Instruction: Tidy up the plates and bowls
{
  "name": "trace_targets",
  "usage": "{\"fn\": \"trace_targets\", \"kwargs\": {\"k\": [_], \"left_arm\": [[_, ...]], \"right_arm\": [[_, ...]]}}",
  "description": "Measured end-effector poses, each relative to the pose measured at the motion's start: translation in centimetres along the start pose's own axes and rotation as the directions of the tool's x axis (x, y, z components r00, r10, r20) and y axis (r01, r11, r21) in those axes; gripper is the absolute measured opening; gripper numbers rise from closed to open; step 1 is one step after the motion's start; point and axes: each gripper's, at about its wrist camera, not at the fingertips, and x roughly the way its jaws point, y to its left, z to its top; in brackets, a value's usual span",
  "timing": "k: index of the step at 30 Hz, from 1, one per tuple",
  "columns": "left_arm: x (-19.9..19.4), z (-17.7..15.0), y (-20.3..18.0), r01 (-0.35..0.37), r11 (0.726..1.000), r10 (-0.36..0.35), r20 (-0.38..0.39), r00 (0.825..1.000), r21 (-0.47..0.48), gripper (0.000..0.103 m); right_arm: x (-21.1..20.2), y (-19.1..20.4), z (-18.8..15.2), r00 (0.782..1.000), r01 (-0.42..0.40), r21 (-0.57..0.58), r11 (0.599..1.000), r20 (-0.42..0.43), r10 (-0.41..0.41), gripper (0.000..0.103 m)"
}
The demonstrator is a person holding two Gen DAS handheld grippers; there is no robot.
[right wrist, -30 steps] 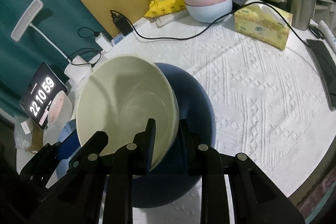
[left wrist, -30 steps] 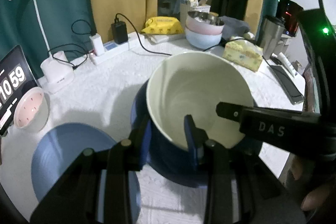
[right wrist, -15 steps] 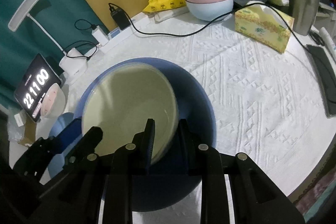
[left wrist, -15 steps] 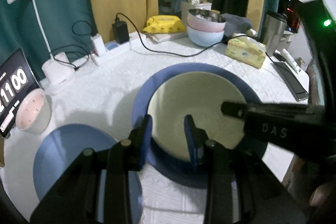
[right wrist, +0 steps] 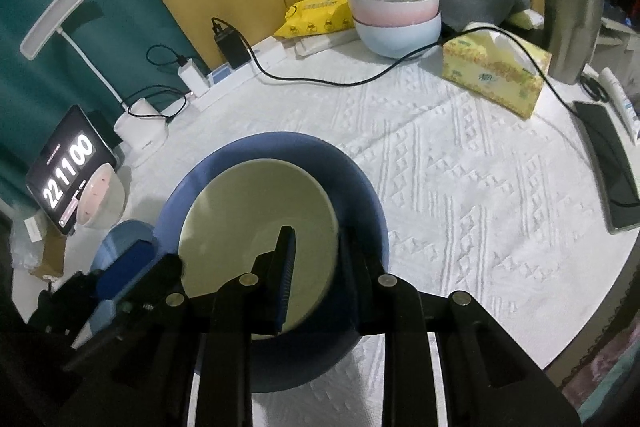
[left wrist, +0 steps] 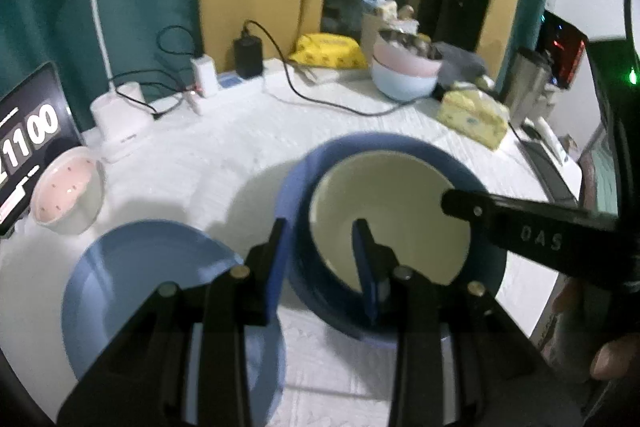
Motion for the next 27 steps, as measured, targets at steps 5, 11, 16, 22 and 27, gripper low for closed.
{"fn": "trace_targets", "kwargs": {"k": [5, 11, 16, 22, 27], "left_arm": [[-1.1, 0.4, 1.1, 0.005, 0.999, -0.004, 0.030, 1.000, -0.031, 0.046], [-2.4, 0.4, 2.1, -0.005, 0.999, 0.007, 0.053, 0.999, -0.037, 0.046], [-3.6, 0.6, 3.7, -0.015, 0.998, 0.019, 0.083, 0.996, -0.056, 0.047], [-5.0, 0.7, 6.1, -0.025, 0.996, 0.035, 0.113, 0.993, -0.086, 0.047], [-6.0, 1.0, 8.0, -0.030, 0.994, 0.044, 0.141, 0.989, -0.101, 0.048]], "right_arm": [[-0.9, 0.3, 0.1, 0.999, 0.037, -0.020, 0.999, 0.039, -0.036, 0.025], [-1.8, 1.2, 0.2, 0.997, 0.037, -0.041, 0.998, 0.071, -0.034, 0.032], [-2.4, 2.8, 0.3, 0.995, 0.043, -0.077, 0.996, 0.091, -0.036, 0.032], [-2.6, 5.2, 0.5, 0.994, 0.039, -0.116, 0.992, 0.101, -0.028, 0.033], [-2.3, 7.4, 0.6, 0.994, 0.044, -0.159, 0.986, 0.105, -0.027, 0.033]]}}
